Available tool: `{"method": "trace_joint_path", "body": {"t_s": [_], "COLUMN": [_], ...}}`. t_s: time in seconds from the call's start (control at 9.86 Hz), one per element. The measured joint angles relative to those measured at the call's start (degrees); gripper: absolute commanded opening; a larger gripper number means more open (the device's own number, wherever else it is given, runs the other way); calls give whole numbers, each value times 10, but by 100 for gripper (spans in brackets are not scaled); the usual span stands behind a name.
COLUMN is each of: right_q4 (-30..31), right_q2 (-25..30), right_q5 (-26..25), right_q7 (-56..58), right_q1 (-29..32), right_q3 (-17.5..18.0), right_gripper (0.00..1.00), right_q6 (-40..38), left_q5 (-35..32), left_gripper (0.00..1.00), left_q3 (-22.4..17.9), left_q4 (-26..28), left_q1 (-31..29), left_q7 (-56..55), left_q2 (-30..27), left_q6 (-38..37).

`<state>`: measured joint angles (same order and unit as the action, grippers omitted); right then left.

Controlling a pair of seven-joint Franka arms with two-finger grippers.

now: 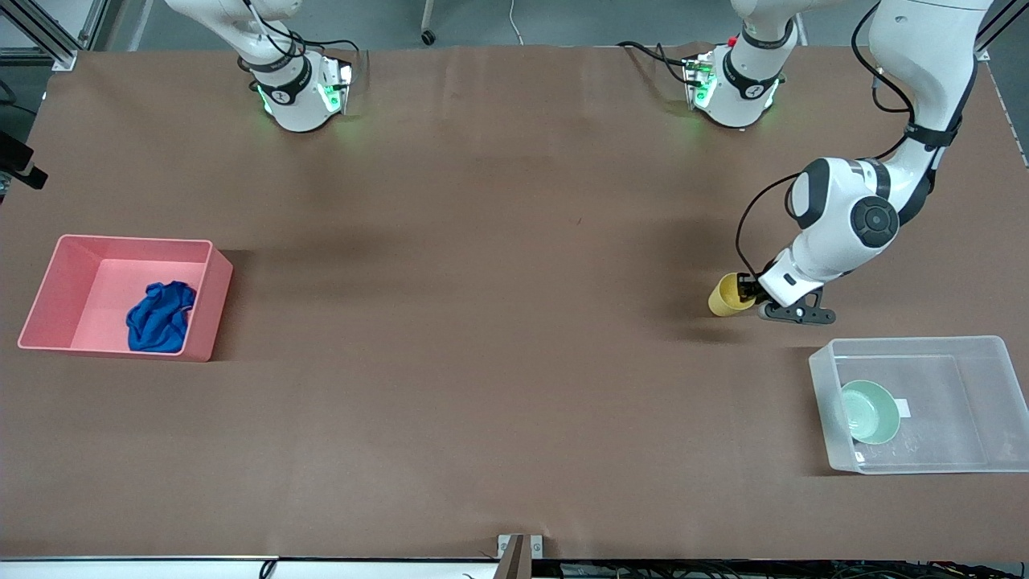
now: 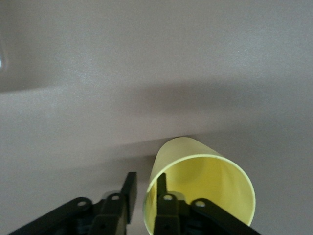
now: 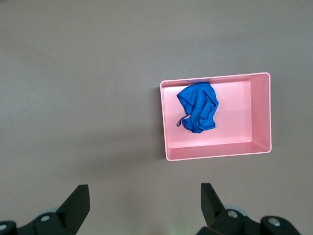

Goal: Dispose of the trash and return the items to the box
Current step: 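Grasp the yellow cup with the left gripper and lift it, then carry the yellow cup over the clear box and lower it into the bowl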

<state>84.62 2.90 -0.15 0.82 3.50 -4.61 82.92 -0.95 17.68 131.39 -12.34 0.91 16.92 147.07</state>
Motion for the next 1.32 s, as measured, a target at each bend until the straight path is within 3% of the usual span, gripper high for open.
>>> {"method": "trace_joint_path", "body": {"t_s": [0.41,0.71,1.12,1.32], "right_q4": [0,0,0,0], "right_q2": [0,0,0,0], "right_q5": [0,0,0,0], "right_q7": [0,0,0,0], "right_q1": [0,0,0,0], "right_q3": [0,0,0,-1], "right_gripper": [100,100,100,100], "right_q6": [0,0,0,0], "left_q5": [0,0,0,-1], "left_gripper": [0,0,0,0], "left_q3": [2,2,1,-3], "left_q4": [-5,-47,-266,-379], "left_q1": [0,-2,-10,-28], "left_q7": [0,0,1,31], "left_q2": [-2,-19,-19,27], "left_q6": [3,-21,-250,-286]}}
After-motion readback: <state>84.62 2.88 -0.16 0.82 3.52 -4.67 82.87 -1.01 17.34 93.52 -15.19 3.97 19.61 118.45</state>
